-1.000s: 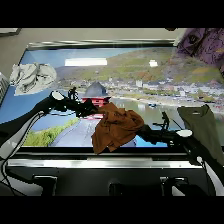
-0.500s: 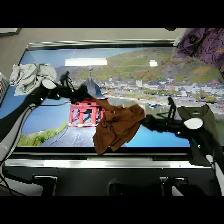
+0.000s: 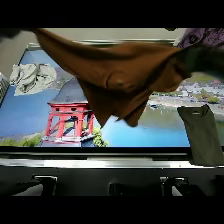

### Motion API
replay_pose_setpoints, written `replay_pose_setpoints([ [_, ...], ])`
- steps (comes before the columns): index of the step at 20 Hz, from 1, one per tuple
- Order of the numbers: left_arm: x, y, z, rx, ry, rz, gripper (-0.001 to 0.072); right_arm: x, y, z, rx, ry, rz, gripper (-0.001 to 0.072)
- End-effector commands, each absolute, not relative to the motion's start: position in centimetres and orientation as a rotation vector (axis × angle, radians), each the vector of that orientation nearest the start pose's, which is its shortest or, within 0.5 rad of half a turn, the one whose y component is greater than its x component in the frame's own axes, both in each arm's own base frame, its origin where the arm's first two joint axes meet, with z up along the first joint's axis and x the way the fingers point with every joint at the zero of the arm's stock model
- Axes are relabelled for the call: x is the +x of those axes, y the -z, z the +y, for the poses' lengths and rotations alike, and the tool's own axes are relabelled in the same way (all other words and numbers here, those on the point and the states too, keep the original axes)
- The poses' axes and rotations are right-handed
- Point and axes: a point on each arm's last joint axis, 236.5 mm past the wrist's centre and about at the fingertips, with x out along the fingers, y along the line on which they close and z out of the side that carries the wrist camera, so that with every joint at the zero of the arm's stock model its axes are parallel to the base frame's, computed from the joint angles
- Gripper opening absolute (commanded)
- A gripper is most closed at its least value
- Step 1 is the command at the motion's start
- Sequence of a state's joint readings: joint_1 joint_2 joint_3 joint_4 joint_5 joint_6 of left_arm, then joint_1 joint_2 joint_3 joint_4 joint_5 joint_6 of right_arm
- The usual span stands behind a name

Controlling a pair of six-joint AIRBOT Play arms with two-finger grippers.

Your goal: Fold the clothes and pants, and hang the long-sleeved shirts on hangers.

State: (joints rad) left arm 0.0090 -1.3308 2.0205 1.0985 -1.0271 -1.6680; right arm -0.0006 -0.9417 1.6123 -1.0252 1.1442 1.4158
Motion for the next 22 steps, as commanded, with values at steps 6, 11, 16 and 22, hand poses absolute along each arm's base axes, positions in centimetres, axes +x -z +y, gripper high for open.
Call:
replay_pose_setpoints([
  [6, 24.8, -55.3, -5.5, -0.31, 0.257, -0.087, 0.0009, 19.0, -51.3, 9.2, 0.088, -0.396, 0.045, 0.0026],
  [11, 24.7, -53.1, -4.1, -0.321, 0.181, -0.009, 0.0009, 21.0, -50.3, 6.9, 0.207, -0.288, 0.103, 0.0026],
  [16, 35.8, -40.2, -3.6, -0.377, 0.123, 0.371, 0.001, 34.3, -37.8, 8.2, 0.359, -0.273, 0.586, 0.0027],
  [22, 47.5, -15.2, -2.9, -0.457, 0.012, 0.892, 0.001, 50.0, -15.0, 12.5, 0.519, -0.375, 1.067, 0.0027],
])
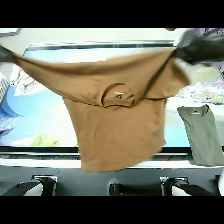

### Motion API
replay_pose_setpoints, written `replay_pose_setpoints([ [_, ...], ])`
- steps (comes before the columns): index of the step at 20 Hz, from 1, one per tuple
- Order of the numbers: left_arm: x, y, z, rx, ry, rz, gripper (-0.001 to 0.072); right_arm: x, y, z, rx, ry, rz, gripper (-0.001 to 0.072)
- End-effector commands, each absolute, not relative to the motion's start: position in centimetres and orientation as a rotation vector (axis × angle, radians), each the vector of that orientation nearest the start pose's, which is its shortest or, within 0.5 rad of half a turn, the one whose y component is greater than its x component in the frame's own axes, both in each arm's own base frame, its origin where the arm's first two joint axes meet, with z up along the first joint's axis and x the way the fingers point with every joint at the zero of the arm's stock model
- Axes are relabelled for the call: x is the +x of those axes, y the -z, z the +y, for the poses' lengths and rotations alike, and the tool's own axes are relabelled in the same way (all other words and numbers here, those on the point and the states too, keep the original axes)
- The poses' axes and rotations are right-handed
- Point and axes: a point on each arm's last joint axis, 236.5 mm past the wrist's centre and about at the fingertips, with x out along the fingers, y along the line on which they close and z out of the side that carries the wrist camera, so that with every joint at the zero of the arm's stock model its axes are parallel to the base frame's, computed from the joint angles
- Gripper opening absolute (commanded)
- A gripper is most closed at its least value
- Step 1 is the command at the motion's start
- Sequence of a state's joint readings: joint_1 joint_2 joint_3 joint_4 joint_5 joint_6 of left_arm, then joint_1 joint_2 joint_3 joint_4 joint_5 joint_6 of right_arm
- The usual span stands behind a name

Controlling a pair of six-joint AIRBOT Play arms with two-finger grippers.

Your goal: Fold the clothes and pants, and hang the long-sleeved shirts on hangers.

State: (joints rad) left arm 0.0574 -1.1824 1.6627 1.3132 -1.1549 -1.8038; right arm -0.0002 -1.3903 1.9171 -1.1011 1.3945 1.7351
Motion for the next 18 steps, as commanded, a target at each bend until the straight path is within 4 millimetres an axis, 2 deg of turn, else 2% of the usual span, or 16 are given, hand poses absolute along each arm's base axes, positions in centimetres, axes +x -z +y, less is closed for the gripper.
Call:
replay_pose_setpoints([
  [1, 48.7, -11.5, -3.1, -0.463, -0.001, 0.958, 0.001, 51.8, -11.6, 12.9, 0.562, -0.37, 1.105, 0.0027],
  [3, 50.2, -5.2, -3.9, -0.464, -0.012, 1.068, 0.0011, 54.2, -5.4, 14.5, 0.695, -0.385, 1.182, 0.0027],
  [5, 51.3, -1.4, -4.8, -0.462, -0.014, 1.112, 0.0011, 55.5, -1.2, 15.7, 0.795, -0.402, 1.227, 0.0038],
  [6, 51.7, -0.4, -5.3, -0.459, -0.011, 1.117, 0.0011, 55.9, 0.5, 16.0, 0.822, -0.406, 1.242, 0.0078],
  [7, 52.1, 0.3, -5.8, -0.455, -0.005, 1.116, 0.001, 56.1, 1.7, 16.1, 0.825, -0.404, 1.247, 0.0085],
  [8, 52.3, 0.5, -6.1, -0.452, 0.0, 1.109, 0.0011, 56.2, 2.4, 15.9, 0.809, -0.402, 1.251, 0.0141],
  [10, 52.8, 0.2, -6.2, -0.452, 0.002, 1.086, 0.0011, 56.2, 2.0, 15.3, 0.762, -0.422, 1.233, 0.019],
  [12, 52.9, -0.2, -6.0, -0.453, 0.001, 1.084, 0.0011, 55.8, -0.2, 13.3, 0.665, -0.441, 1.192, 0.0383],
  [14, 52.9, -0.9, -5.6, -0.457, -0.002, 1.074, 0.0012, 54.4, -3.0, 9.4, 0.511, -0.411, 1.172, 0.0424],
  [16, 52.6, -1.4, -5.3, -0.458, -0.004, 1.074, 0.0012, 52.1, -6.0, 3.7, 0.333, -0.327, 1.167, 0.0424],
  [17, 52.4, -1.6, -5.3, -0.457, -0.003, 1.079, 0.0012, 50.9, -7.5, 0.7, 0.281, -0.265, 1.165, 0.0433],
  [18, 52.2, -1.6, -5.3, -0.457, -0.003, 1.086, 0.0012, 50.1, -9.0, -1.7, 0.317, -0.221, 1.128, 0.0432],
])
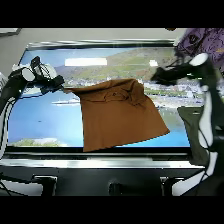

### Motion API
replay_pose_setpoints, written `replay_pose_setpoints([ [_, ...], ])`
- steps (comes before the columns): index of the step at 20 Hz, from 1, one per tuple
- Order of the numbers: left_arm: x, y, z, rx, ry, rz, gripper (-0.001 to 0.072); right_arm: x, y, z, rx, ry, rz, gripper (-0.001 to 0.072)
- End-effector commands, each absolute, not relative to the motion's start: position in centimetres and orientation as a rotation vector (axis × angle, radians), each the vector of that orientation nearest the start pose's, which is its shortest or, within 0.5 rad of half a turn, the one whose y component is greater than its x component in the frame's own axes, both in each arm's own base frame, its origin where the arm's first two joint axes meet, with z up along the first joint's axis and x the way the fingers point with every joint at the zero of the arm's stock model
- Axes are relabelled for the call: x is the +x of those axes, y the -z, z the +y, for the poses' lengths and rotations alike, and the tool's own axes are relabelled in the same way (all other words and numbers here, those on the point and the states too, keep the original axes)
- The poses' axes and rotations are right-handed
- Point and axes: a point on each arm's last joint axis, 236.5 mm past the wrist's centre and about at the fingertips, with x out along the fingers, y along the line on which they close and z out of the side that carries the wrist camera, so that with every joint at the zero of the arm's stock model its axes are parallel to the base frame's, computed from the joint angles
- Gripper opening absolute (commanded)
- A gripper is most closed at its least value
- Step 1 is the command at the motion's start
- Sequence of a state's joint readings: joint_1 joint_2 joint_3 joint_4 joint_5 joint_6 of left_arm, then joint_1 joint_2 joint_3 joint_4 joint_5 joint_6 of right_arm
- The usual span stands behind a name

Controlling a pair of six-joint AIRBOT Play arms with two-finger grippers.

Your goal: Fold the clothes and pants, and hang the long-sleeved shirts on hangers.

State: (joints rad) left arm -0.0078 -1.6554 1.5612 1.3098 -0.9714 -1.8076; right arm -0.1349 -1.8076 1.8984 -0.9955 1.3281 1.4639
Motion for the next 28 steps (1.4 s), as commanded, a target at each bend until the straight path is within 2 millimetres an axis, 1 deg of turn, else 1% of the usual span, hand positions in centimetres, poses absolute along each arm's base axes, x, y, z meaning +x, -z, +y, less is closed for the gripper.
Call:
replay_pose_setpoints([
  [1, 52.0, -1.6, -5.4, -0.456, -0.002, 1.099, 0.0013, 48.7, -9.7, -4.0, 0.342, -0.181, 1.118, 0.0431],
  [2, 51.8, -1.5, -5.4, -0.455, -0.002, 1.105, 0.0013, 46.7, -9.4, -5.8, 0.374, -0.15, 1.14, 0.0432],
  [3, 51.6, -1.4, -5.5, -0.453, 0.0, 1.115, 0.0013, 44.3, -8.4, -7.1, 0.446, -0.122, 1.171, 0.0432],
  [4, 51.5, -1.4, -5.5, -0.453, 0.0, 1.12, 0.0013, 42.0, -7.0, -7.9, 0.505, -0.098, 1.207, 0.0433],
  [5, 51.5, -1.3, -5.6, -0.453, 0.001, 1.122, 0.0013, 39.6, -5.1, -8.5, 0.552, -0.074, 1.253, 0.0469],
  [6, 51.5, -1.3, -5.7, -0.453, 0.002, 1.122, 0.0014, 37.7, -3.3, -8.7, 0.597, -0.05, 1.288, 0.053],
  [7, 51.5, -1.4, -5.7, -0.456, 0.004, 1.122, 0.0013, 35.9, -1.4, -8.5, 0.635, -0.036, 1.326, 0.0558],
  [9, 51.5, -1.4, -5.8, -0.459, 0.005, 1.122, 0.0014, 33.6, 1.8, -7.5, 0.679, -0.04, 1.402, 0.0558],
  [11, 51.5, -1.4, -5.8, -0.459, 0.005, 1.121, 0.0014, 31.9, 4.2, -6.5, 0.707, -0.042, 1.448, 0.0557],
  [14, 51.5, -1.4, -5.8, -0.459, 0.005, 1.121, 0.0013, 29.8, 7.2, -5.4, 0.722, -0.048, 1.495, 0.0557],
  [16, 51.5, -1.4, -5.8, -0.459, 0.005, 1.121, 0.0014, 29.5, 8.4, -4.6, 0.757, -0.051, 1.488, 0.0557],
  [18, 51.5, -1.4, -5.8, -0.459, 0.005, 1.121, 0.0014, 30.1, 8.9, -3.3, 0.805, -0.094, 1.452, 0.0556],
  [20, 51.5, -1.4, -5.8, -0.459, 0.005, 1.121, 0.0014, 30.7, 9.4, -2.6, 0.855, -0.111, 1.428, 0.0554],
  [21, 51.5, -1.4, -5.8, -0.459, 0.005, 1.122, 0.0014, 30.8, 9.6, -2.3, 0.877, -0.117, 1.424, 0.0545],
  [22, 51.5, -1.4, -5.8, -0.459, 0.005, 1.122, 0.0014, 30.9, 9.7, -1.9, 0.896, -0.133, 1.425, 0.0514],
  [23, 51.5, -1.4, -5.8, -0.459, 0.005, 1.121, 0.0014, 30.8, 9.8, -1.5, 0.917, -0.146, 1.43, 0.0448],
  [25, 51.5, -1.3, -5.8, -0.459, 0.004, 1.124, 0.0014, 31.0, 9.4, -0.9, 0.927, -0.186, 1.42, 0.025],
  [26, 51.5, -1.2, -5.8, -0.459, 0.004, 1.124, 0.0014, 31.5, 9.0, -0.7, 0.928, -0.213, 1.396, 0.0068],
  [27, 51.5, -1.2, -5.8, -0.459, 0.004, 1.125, 0.0014, 32.4, 8.3, -0.7, 0.932, -0.23, 1.361, 0.0028],
  [28, 51.5, -1.2, -5.8, -0.46, 0.004, 1.127, 0.0014, 33.9, 7.3, -1.1, 0.94, -0.23, 1.313, 0.0027],
])
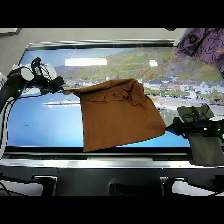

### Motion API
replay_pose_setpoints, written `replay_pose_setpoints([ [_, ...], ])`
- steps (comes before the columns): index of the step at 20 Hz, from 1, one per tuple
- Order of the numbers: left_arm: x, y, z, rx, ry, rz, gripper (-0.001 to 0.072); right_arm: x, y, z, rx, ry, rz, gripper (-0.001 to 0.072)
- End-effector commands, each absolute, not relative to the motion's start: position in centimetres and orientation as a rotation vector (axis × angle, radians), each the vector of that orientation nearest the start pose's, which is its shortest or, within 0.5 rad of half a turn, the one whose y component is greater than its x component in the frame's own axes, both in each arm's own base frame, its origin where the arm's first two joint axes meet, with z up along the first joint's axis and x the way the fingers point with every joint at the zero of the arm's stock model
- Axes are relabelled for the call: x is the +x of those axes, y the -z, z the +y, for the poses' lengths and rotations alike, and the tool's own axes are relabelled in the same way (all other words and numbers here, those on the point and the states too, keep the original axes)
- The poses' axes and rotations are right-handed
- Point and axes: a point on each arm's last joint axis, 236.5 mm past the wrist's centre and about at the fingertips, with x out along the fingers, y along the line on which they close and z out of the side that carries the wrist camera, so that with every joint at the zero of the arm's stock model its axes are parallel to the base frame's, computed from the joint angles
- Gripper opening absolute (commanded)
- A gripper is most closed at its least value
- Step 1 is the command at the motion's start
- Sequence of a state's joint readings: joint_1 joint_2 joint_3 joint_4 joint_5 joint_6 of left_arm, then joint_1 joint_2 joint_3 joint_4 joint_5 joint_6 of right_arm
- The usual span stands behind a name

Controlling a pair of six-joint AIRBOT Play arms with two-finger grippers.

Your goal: Fold the clothes and pants, and hang the long-sleeved shirts on hangers.

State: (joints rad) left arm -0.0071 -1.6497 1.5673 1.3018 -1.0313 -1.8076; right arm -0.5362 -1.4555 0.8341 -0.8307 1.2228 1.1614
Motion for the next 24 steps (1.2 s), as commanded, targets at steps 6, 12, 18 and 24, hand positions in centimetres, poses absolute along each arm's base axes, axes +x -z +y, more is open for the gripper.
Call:
replay_pose_setpoints([
  [6, 50.8, -0.9, -6.0, -0.456, 0.006, 1.157, 0.0014, 47.4, -3.6, -7.2, 0.714, -0.08, 0.929, 0.0026],
  [12, 50.8, -1.1, -7.1, -0.507, 0.034, 1.164, 0.0014, 57.7, -8.7, -3.1, 0.578, -0.03, 0.764, 0.0029],
  [18, 50.5, -1.1, -7.3, -0.513, 0.039, 1.175, 0.0014, 50.8, -8.0, -3.2, 0.473, -0.147, 1.025, 0.0434],
  [24, 50.4, -0.8, -7.3, -0.513, 0.039, 1.186, 0.0014, 38.0, -3.9, -3.7, 0.711, -0.136, 1.195, 0.0443],
])
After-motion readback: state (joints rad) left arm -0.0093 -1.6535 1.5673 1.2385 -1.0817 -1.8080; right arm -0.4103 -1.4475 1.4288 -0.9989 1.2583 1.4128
